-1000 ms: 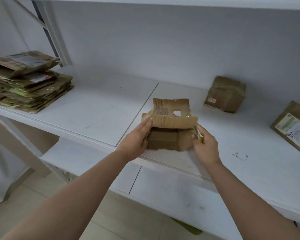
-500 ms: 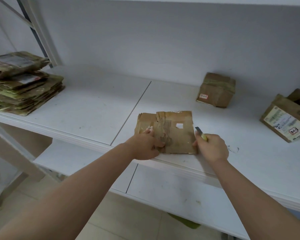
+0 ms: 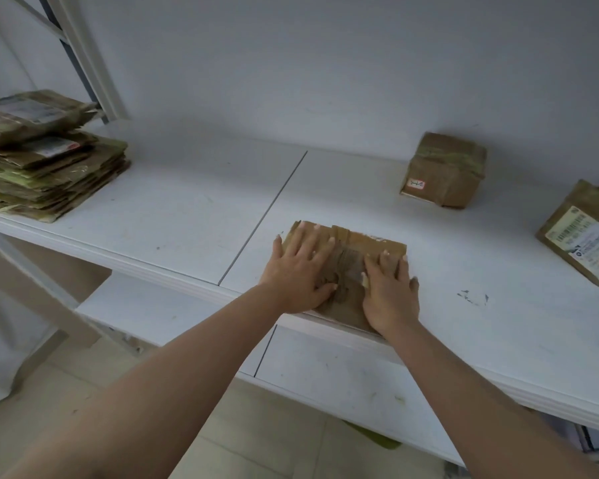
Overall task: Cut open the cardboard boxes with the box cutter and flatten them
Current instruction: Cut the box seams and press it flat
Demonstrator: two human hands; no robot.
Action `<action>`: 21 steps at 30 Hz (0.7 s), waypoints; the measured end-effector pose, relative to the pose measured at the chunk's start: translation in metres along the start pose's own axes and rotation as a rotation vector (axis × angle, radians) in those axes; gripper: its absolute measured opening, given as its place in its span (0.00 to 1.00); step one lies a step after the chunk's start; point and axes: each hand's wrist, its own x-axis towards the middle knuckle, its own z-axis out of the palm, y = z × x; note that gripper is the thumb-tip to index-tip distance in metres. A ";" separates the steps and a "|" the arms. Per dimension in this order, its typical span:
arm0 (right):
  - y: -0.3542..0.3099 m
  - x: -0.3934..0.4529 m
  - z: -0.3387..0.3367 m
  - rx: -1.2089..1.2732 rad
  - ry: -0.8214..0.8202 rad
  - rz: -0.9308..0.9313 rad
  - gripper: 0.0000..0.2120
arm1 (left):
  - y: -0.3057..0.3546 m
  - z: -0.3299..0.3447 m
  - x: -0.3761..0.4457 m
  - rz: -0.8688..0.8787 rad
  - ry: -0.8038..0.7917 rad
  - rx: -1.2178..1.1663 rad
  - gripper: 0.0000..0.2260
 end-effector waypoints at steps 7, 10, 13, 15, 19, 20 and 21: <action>0.006 0.006 0.019 -0.004 0.089 -0.042 0.27 | 0.007 0.033 -0.009 -0.105 0.115 -0.064 0.32; 0.004 0.007 0.021 -0.005 0.118 -0.043 0.28 | 0.008 0.032 -0.007 -0.110 0.124 -0.072 0.32; 0.006 0.006 0.021 0.042 0.163 -0.057 0.25 | 0.007 0.030 -0.005 -0.112 0.101 -0.080 0.29; 0.010 0.003 0.019 0.126 0.170 -0.068 0.23 | 0.005 0.028 -0.003 -0.123 0.086 -0.141 0.26; 0.017 0.002 0.010 0.453 0.183 -0.077 0.21 | -0.004 0.011 0.002 -0.179 0.091 -0.581 0.22; 0.018 0.002 0.007 0.502 0.208 -0.077 0.20 | -0.007 0.006 0.001 -0.173 0.139 -0.617 0.25; 0.018 0.003 0.004 0.513 0.251 -0.077 0.18 | -0.010 0.002 -0.002 -0.178 0.200 -0.613 0.28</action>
